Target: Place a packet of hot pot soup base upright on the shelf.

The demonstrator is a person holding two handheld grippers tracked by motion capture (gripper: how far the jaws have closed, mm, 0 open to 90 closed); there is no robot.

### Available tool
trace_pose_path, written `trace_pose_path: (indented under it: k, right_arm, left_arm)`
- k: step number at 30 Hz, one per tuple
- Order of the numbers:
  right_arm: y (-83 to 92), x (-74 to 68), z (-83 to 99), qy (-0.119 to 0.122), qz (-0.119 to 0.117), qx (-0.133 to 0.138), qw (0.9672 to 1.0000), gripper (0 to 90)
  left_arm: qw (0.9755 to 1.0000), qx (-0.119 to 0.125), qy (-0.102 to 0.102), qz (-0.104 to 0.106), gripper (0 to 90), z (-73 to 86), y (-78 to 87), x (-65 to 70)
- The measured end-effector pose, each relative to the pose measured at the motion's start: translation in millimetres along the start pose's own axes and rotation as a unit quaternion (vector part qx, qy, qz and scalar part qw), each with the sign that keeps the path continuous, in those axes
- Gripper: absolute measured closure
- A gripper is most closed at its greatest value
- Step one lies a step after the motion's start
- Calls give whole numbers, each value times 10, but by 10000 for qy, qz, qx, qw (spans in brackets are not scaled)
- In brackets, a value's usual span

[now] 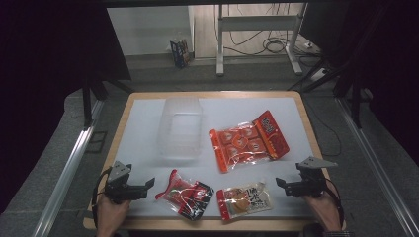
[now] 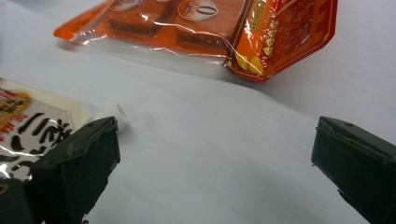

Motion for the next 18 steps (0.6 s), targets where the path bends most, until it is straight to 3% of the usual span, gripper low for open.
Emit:
trace_pose_path:
  k: [5,18]
  right_arm:
    - [-12,31,13,-122,-156,-6,9998,0]
    - [3,46,22,-318,-197,50,9993,0]
  left_arm:
    - [9997,-40,160,181,9,1,-32,-21]
    - [9996,-105,80,243,23,-25,-56,6]
Point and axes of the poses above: each handheld gripper's, and its own axes: y roughly backward along the jaws, z roughly out of its underside, x roughly to its right, the point moved 3 cm from there along -y, roughly forward along the jaws, and after that the axes turned 8 degrees about -y, right-handed, at the moved point
